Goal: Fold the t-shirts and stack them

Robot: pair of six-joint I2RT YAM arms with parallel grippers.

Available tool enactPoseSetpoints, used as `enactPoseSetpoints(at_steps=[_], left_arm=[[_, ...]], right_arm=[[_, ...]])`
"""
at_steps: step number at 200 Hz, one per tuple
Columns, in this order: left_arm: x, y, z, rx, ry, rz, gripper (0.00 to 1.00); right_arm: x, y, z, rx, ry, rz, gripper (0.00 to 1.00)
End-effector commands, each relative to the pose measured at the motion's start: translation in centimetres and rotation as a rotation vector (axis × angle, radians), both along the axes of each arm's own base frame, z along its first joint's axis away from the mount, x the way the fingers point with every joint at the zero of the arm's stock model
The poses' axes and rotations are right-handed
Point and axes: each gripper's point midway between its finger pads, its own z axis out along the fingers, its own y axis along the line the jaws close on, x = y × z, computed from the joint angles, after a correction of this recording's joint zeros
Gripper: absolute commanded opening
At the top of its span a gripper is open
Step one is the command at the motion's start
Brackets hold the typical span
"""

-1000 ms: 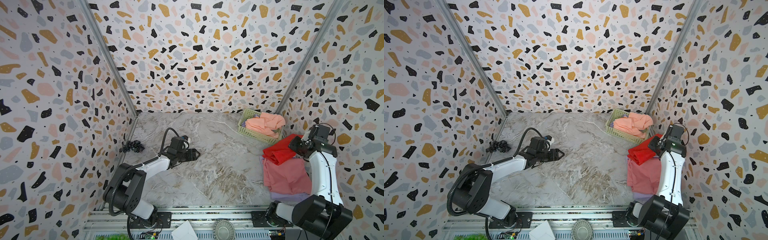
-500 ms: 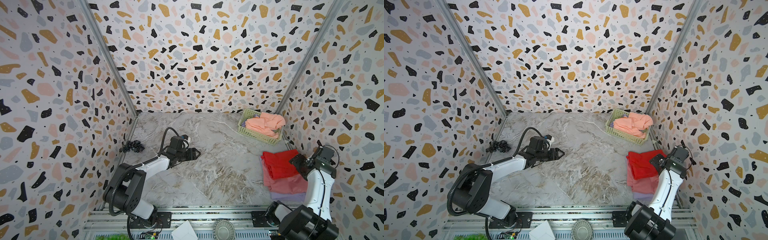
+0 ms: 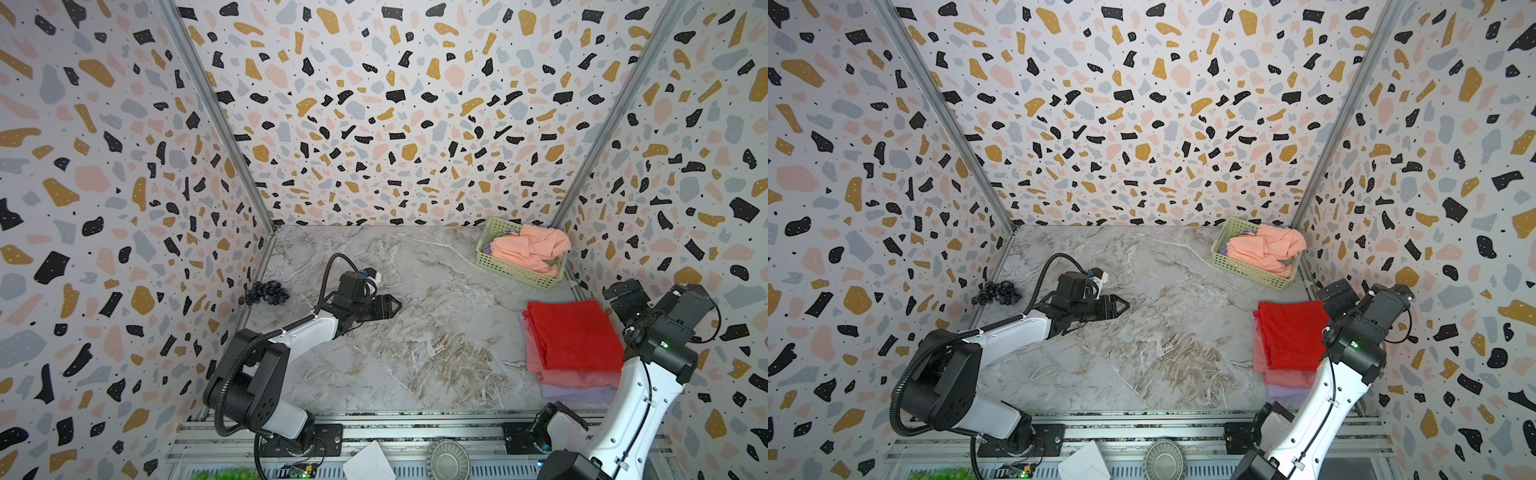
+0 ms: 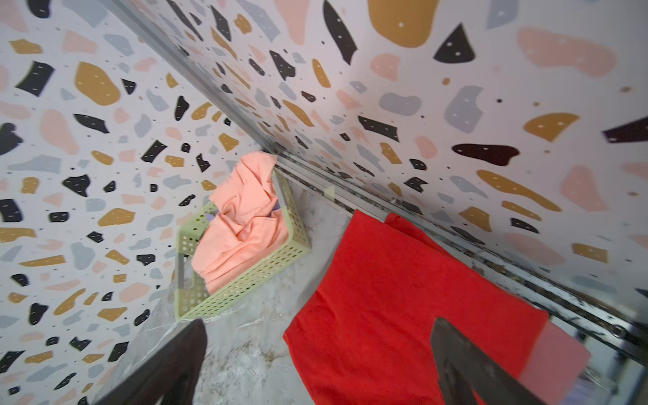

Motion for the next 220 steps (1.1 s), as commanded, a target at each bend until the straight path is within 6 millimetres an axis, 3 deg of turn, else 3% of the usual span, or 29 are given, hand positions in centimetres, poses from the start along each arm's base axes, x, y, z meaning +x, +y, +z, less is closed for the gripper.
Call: enactPoseSetpoints(at_steps=[1,39,74,95,118,143,190,220], left_arm=[[0.1,-0.3,1.5,-0.042,-0.051,-0.012,0.71],[0.5,0.0,3.1,-0.048,-0.092,0.016,0.71],[1.2,0.2,6.4,-0.05,-0.161,0.034,0.71],[1.5,0.7,8.7,-0.06,-0.231,0.065,0.72],[1.9,1.8,10.7,-0.042,-0.297,0.116,0.72],[2.7,3.0,13.7,-0.029,-0.368,0.181,0.73],[2.5,7.5,20.1,-0.007,-0.55,0.393,0.78],[1.5,12.7,23.1,0.128,-0.674,0.599,0.9]], right_arm=[[2.2,1.3,-3.4,0.093,-0.006,0.101,0.98],[4.0,5.2,-10.9,0.142,0.12,0.209,0.95],[3.8,9.0,-17.5,0.223,0.202,0.278,0.95],[3.5,10.6,-20.0,0.271,0.219,0.312,0.96],[3.6,11.3,-21.2,0.266,0.252,0.318,0.97],[4.5,12.0,-19.6,0.262,0.2,0.359,1.0],[9.1,11.8,-8.5,0.067,-0.031,0.447,1.0],[11.1,11.8,-5.5,-0.077,-0.102,0.467,0.99]])
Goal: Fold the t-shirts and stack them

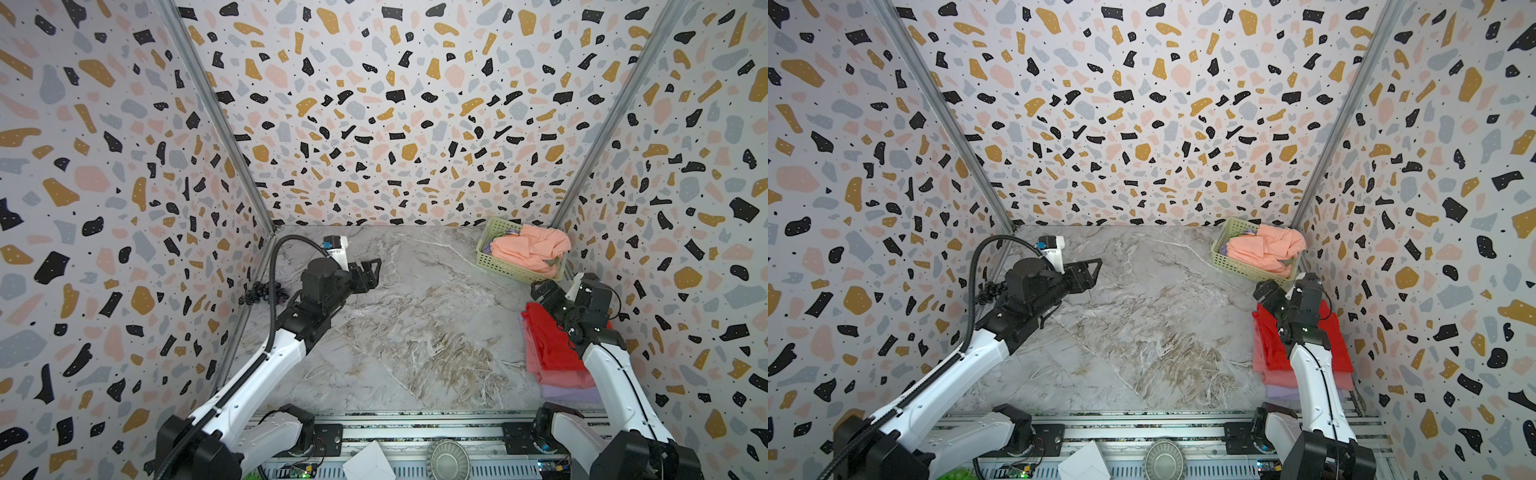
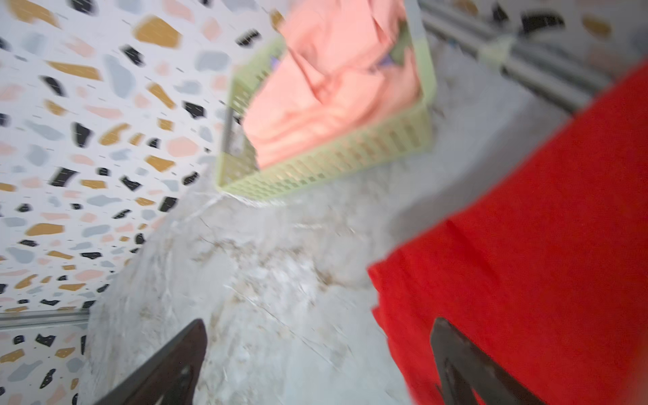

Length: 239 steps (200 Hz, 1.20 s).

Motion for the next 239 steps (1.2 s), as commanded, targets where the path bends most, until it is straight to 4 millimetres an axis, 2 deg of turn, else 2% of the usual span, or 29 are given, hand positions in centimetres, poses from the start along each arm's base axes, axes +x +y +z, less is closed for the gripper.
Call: enactPoseSetpoints(at_steps=[1,9,19,34,62,74,83,96,121,139,167,195,209,239], left_arm=[[-0.1,5.2,3.4,0.089,-0.115,0.247,0.9],[-0.5,6.7,3.8,0.126,-0.134,0.316,0.92],[-1.0,8.8,3.8,0.163,-0.149,0.419,1.0],[-1.7,11.6,3.4,0.241,-0.165,0.559,0.99],[-2.5,16.3,1.2,0.373,-0.144,0.81,0.99],[-2.3,17.6,0.1,0.381,-0.143,0.871,1.0],[-2.0,18.0,-0.5,0.368,-0.169,0.885,1.0],[-1.9,18.3,-1.9,0.382,-0.21,0.896,0.99],[-2.4,20.3,-5.4,0.433,-0.205,0.952,1.0],[-2.7,21.5,-7.6,0.443,-0.185,0.962,1.0],[-4.8,23.7,-10.0,0.388,-0.237,1.021,1.0],[-4.1,24.2,-12.3,0.463,-0.165,1.0,1.0],[-4.3,24.4,-13.1,0.463,-0.165,1.003,1.0],[-4.3,24.6,-14.3,0.433,-0.17,0.984,1.0]], right_arm=[[1.7,-0.2,3.0,-0.117,-0.098,0.02,0.99],[2.2,-0.1,3.2,-0.154,-0.107,0.035,0.99],[2.9,-0.3,3.3,-0.214,-0.102,0.041,0.99],[3.8,-0.8,3.1,-0.312,-0.1,0.025,0.99],[4.7,-1.3,1.9,-0.388,-0.126,0.015,0.99],[4.7,-2.4,0.7,-0.419,-0.112,-0.075,0.99],[4.7,-2.9,-0.2,-0.449,-0.103,-0.119,0.99],[5.1,-2.6,-1.7,-0.485,-0.084,-0.108,0.99],[5.4,-2.2,-4.3,-0.531,-0.012,-0.098,0.99],[5.1,-1.9,-5.4,-0.526,-0.047,-0.094,0.99],[4.3,-0.3,-6.9,-0.528,-0.115,-0.005,0.99],[3.6,0.1,-8.8,-0.531,-0.077,0.033,0.99],[3.5,0.2,-9.2,-0.536,-0.078,0.037,0.99],[3.4,1.1,-8.3,-0.523,-0.179,0.063,0.99]])
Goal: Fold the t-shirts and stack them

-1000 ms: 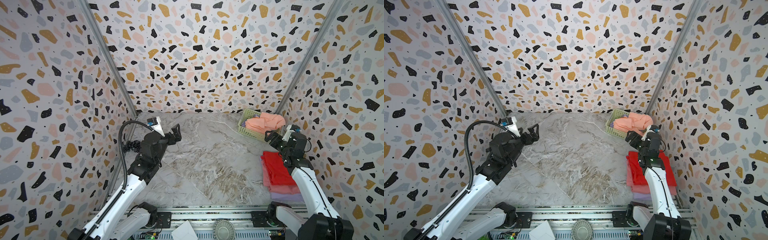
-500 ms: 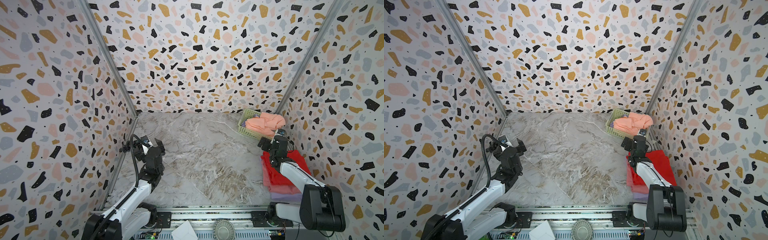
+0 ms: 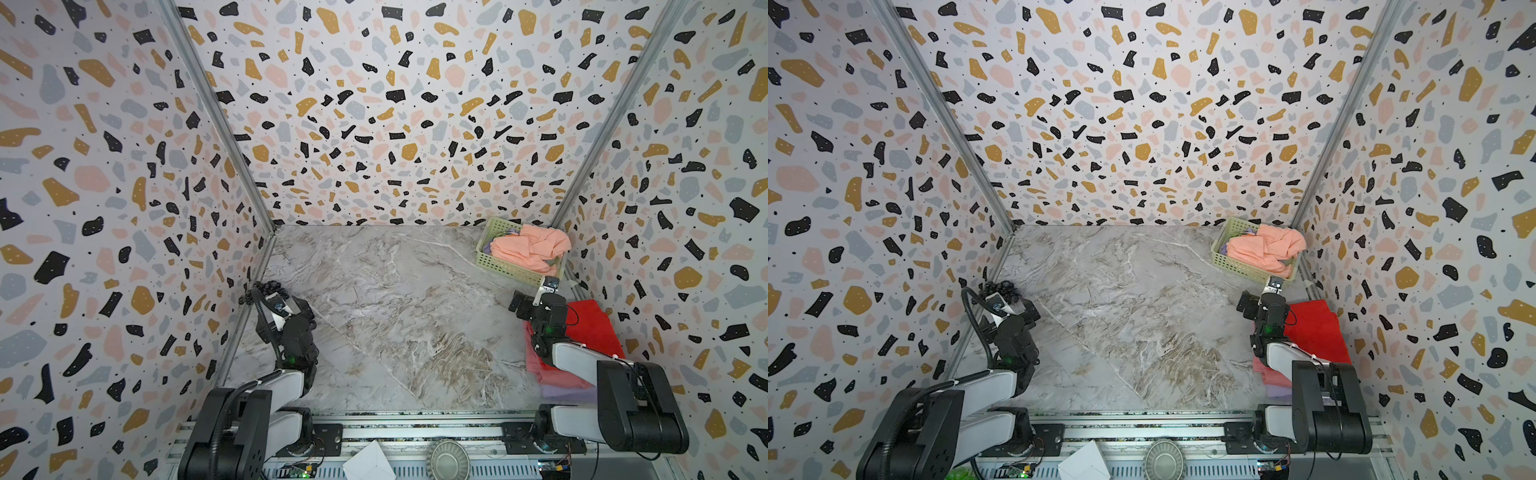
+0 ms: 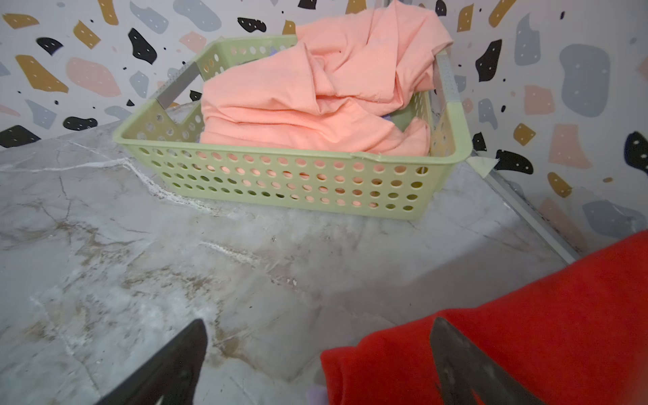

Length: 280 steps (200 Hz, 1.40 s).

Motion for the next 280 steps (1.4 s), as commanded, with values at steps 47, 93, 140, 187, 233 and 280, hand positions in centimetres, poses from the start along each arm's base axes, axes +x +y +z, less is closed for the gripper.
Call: enactPoseSetpoints(at_steps=[47,93,140,187,233,280], left_arm=[[2.4,-1.1,0.8,0.011,-0.082,-0.122,1.0],[3.9,-1.9,-0.2,0.02,-0.042,-0.179,0.99],[4.4,-1.9,-0.6,0.023,-0.003,-0.172,0.99],[4.5,-2.1,-0.6,0.03,0.004,-0.171,1.0],[4.6,-2.2,-0.7,0.044,0.019,-0.16,0.99],[4.7,-2.3,-0.8,0.045,0.024,-0.159,1.0]], right_arm=[[0.8,1.9,2.1,-0.102,-0.139,0.103,0.99],[-0.6,1.7,3.0,-0.149,-0.261,0.095,0.99],[-0.2,3.9,2.3,-0.214,-0.281,0.174,0.99],[0.2,4.4,1.5,-0.214,-0.232,0.202,0.99],[0.3,4.4,1.5,-0.215,-0.233,0.201,0.99],[0.1,4.3,1.6,-0.214,-0.234,0.2,0.99]])
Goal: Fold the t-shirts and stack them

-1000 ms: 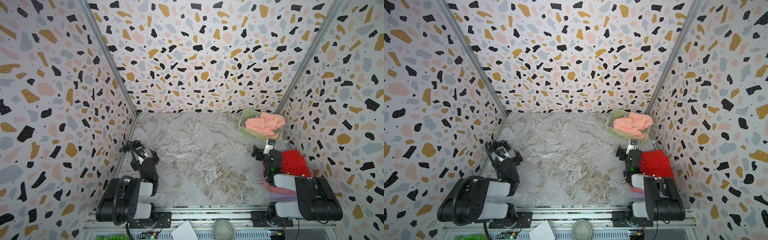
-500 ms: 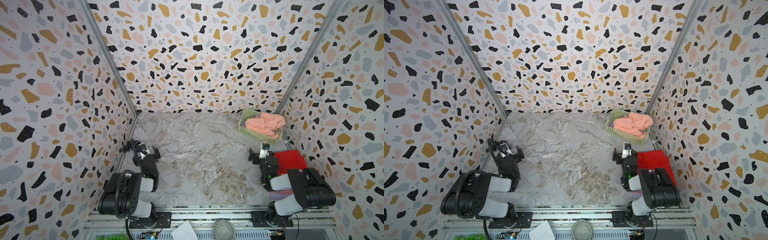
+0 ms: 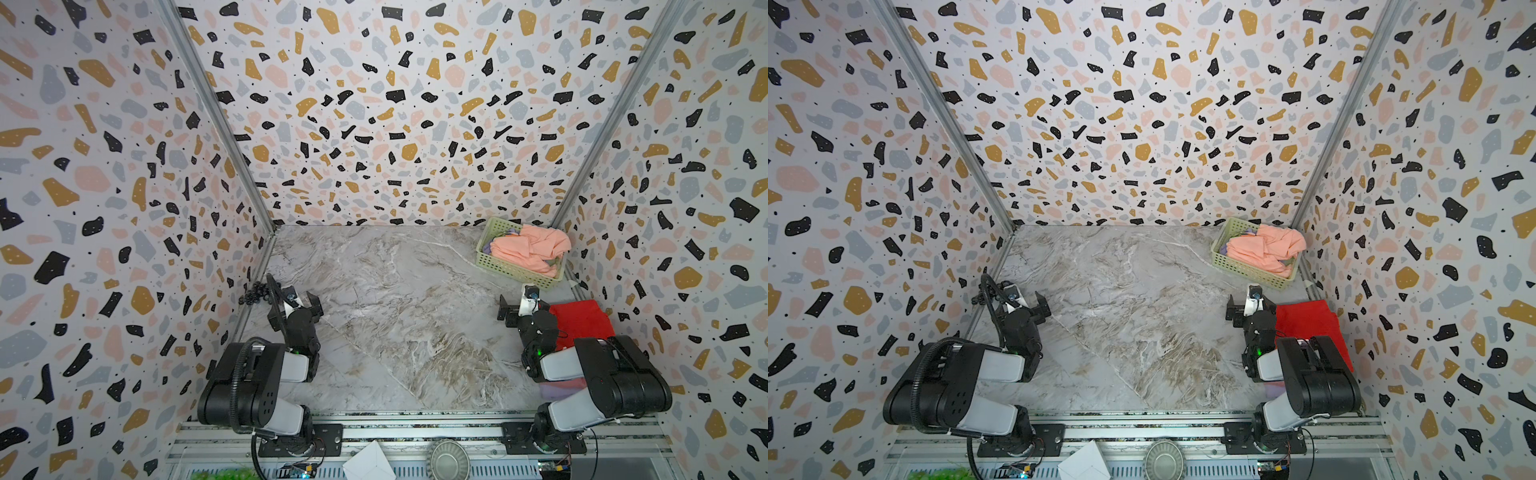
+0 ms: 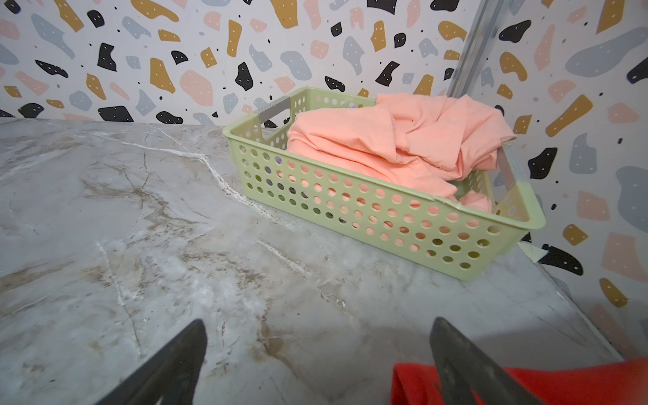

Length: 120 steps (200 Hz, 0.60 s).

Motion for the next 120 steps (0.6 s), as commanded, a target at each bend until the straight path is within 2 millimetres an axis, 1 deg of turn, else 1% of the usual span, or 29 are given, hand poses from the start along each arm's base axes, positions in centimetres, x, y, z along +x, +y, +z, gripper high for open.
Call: enactPoseSetpoints(at_steps=[1,120], left_arm=[[0.31,0.15,1.49,0.012,-0.051,0.016,1.0],[0.2,0.15,1.64,0.011,-0.059,0.016,0.99]], right_arm=[[0.56,0.12,1.71,-0.006,-0.054,0.007,0.99],[0.59,0.21,1.69,-0.009,-0.054,0.01,0.99]])
